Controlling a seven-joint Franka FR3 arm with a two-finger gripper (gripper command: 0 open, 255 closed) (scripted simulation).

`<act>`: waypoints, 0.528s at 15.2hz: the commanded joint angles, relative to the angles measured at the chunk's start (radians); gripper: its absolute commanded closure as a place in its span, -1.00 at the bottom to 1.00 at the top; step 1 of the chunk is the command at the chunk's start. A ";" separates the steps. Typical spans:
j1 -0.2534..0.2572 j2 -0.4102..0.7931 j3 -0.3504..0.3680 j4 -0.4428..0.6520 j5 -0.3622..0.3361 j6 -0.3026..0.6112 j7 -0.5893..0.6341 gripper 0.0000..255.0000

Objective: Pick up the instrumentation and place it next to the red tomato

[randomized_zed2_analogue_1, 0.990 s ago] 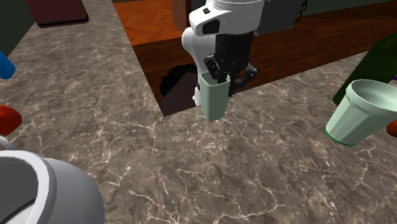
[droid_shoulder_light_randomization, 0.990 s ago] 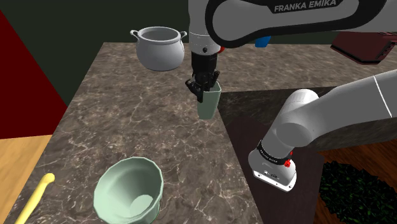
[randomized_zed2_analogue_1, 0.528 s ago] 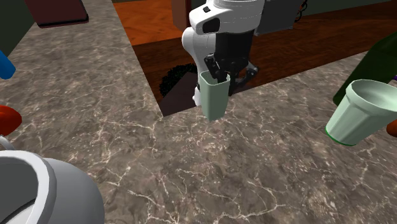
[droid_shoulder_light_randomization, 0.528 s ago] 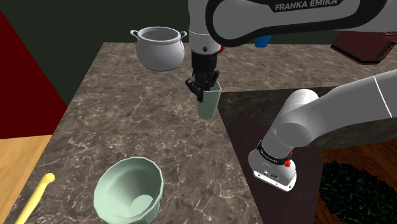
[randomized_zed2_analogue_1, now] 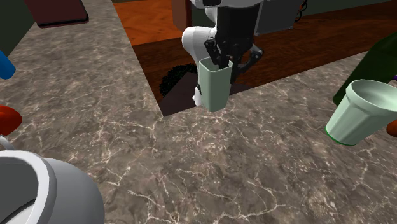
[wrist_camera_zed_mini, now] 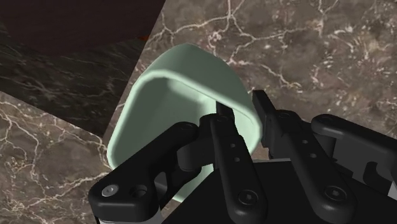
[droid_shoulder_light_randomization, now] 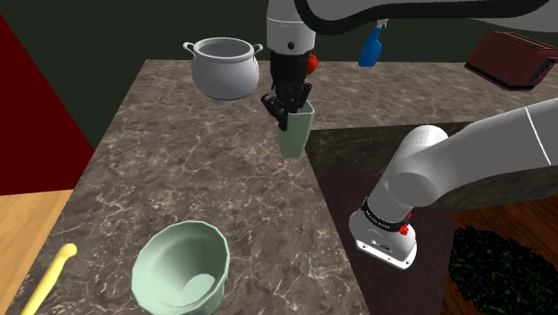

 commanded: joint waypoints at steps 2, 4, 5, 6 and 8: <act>-0.003 0.005 -0.005 0.044 -0.005 -0.039 0.003 1.00; -0.004 0.009 -0.009 0.073 -0.009 -0.064 0.005 1.00; -0.005 0.011 -0.011 0.088 -0.011 -0.077 0.006 1.00; -0.006 0.013 -0.012 0.102 -0.012 -0.089 0.007 1.00; -0.007 0.019 -0.016 0.133 -0.015 -0.114 0.009 1.00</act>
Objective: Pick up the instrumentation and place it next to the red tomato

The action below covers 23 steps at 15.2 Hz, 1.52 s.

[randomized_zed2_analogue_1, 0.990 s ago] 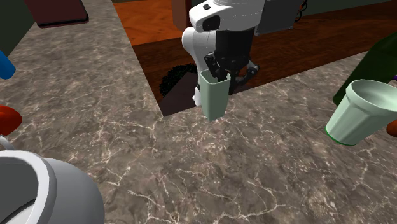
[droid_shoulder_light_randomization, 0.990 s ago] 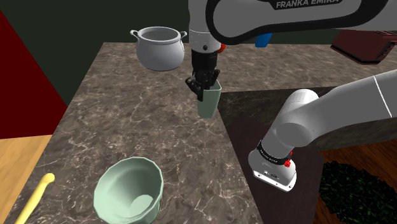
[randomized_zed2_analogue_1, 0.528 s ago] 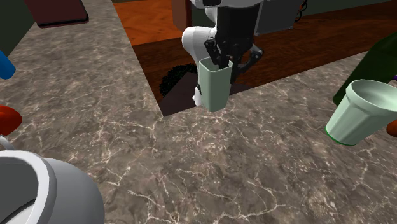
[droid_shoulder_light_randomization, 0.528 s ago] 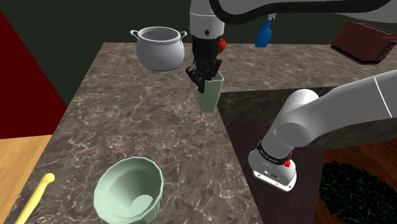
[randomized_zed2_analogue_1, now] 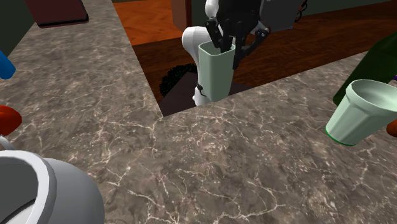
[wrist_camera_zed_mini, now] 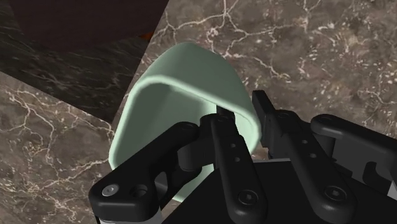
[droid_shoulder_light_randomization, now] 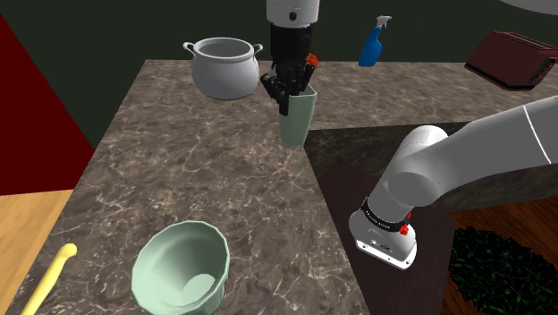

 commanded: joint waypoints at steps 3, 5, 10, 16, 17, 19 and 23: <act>-0.002 0.005 -0.007 0.057 -0.005 -0.052 0.004 1.00; -0.004 0.013 -0.010 0.089 -0.008 -0.077 0.006 1.00; -0.008 0.035 -0.016 0.173 -0.015 -0.139 0.012 1.00; -0.013 0.067 -0.021 0.280 -0.023 -0.213 0.020 1.00; -0.013 0.073 -0.022 0.299 -0.024 -0.226 0.022 1.00; -0.015 0.086 -0.023 0.337 -0.027 -0.251 0.025 1.00; -0.018 0.115 -0.024 0.416 -0.031 -0.302 0.032 1.00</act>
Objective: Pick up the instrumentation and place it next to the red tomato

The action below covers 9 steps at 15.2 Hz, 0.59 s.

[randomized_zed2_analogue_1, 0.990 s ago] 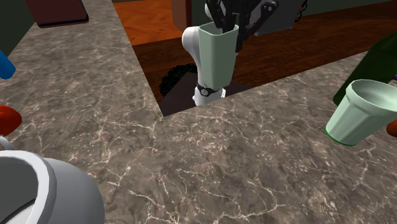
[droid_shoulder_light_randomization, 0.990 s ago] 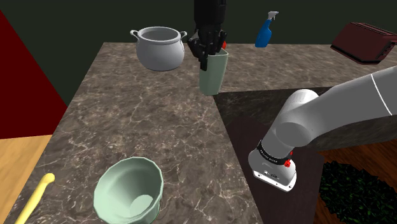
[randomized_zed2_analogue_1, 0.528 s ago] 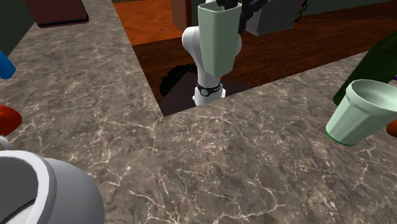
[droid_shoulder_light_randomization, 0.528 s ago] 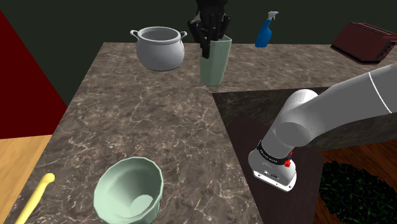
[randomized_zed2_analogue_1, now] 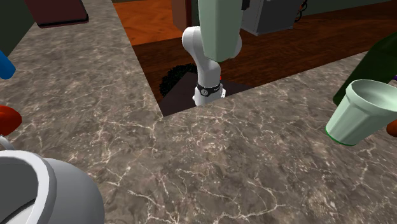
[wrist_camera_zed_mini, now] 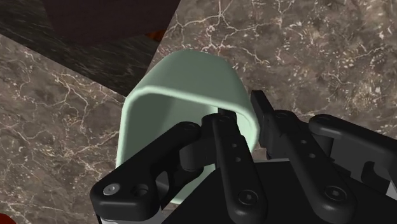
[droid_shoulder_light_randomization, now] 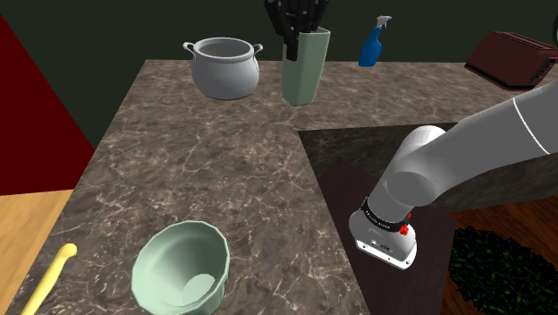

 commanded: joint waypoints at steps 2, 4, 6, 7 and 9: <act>-0.002 0.021 0.001 0.057 -0.002 -0.036 0.007 1.00; -0.012 0.019 -0.038 0.041 -0.027 -0.028 -0.046 1.00; -0.023 0.022 -0.076 0.030 -0.052 -0.020 -0.097 1.00; -0.028 0.025 -0.095 0.026 -0.065 -0.015 -0.123 1.00; -0.040 0.034 -0.132 0.021 -0.089 -0.005 -0.173 1.00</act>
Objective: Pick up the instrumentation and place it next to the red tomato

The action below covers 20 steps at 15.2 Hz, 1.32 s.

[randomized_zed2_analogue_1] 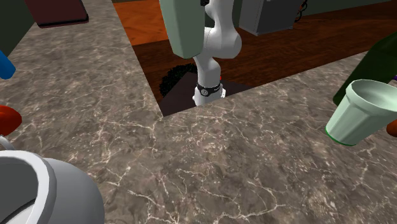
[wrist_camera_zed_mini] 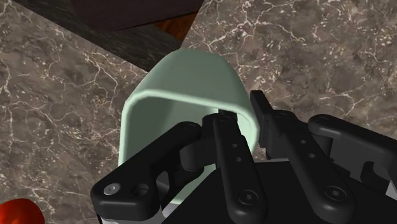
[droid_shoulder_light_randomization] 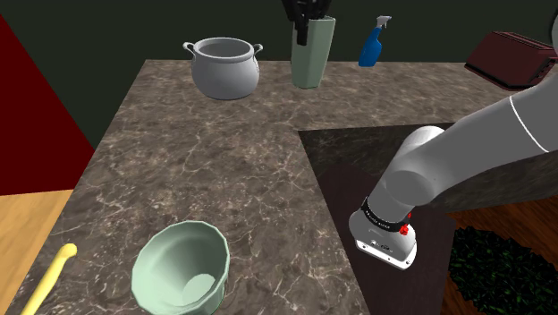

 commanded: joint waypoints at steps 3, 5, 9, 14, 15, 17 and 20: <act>-0.024 0.024 -0.077 -0.001 -0.051 0.019 -0.106 1.00; -0.036 0.043 -0.113 0.005 -0.074 0.031 -0.154 1.00; -0.061 0.092 -0.182 0.030 -0.113 0.055 -0.250 1.00; -0.094 0.177 -0.265 0.088 -0.150 0.085 -0.367 1.00; -0.100 0.197 -0.281 0.103 -0.155 0.090 -0.390 1.00; -0.113 0.239 -0.313 0.137 -0.163 0.100 -0.437 1.00; -0.135 0.311 -0.360 0.199 -0.167 0.113 -0.507 1.00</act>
